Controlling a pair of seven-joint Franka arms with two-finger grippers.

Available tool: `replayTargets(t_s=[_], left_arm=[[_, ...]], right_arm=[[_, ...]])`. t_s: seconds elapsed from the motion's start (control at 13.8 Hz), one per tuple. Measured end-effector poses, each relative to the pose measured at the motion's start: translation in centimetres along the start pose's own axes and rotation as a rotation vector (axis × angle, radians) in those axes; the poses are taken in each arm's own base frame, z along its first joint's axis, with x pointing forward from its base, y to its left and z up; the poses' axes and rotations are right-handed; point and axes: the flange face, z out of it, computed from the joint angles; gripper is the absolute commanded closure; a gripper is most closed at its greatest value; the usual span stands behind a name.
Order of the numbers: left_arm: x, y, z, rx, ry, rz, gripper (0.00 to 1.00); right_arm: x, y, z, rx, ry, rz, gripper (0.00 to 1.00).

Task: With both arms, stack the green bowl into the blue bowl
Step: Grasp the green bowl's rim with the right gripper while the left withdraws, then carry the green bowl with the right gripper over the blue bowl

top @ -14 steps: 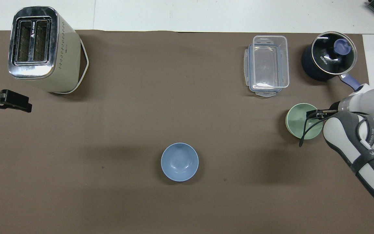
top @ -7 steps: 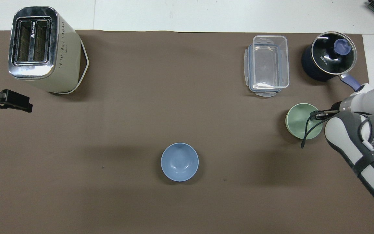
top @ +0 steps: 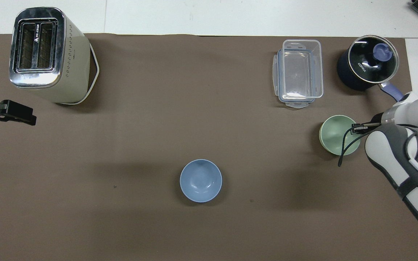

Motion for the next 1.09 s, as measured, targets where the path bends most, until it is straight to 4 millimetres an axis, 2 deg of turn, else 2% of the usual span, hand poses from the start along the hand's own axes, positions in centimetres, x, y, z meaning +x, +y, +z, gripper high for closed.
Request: replayTargets(t_s=[0.36,0.58,0.94,1.09], left_arm=[[0.0,0.0,0.0,0.000,0.000,0.000,0.00],[0.0,0.0,0.0,0.000,0.000,0.000,0.00],[0.0,0.0,0.0,0.000,0.000,0.000,0.00],[0.0,0.0,0.0,0.000,0.000,0.000,0.00]], right_arm=[[-0.1,-0.5,-1.3,0.006,-0.004,-0.007,1.00],[0.0,-1.8,-3.9,0.017,-0.018,-0.025,1.00],[-0.2,-7.6,-10.0,0.079,-0.015,-0.058,1.00],[-0.1,-10.5,-11.4,0.082,-0.023,-0.054,1.00]])
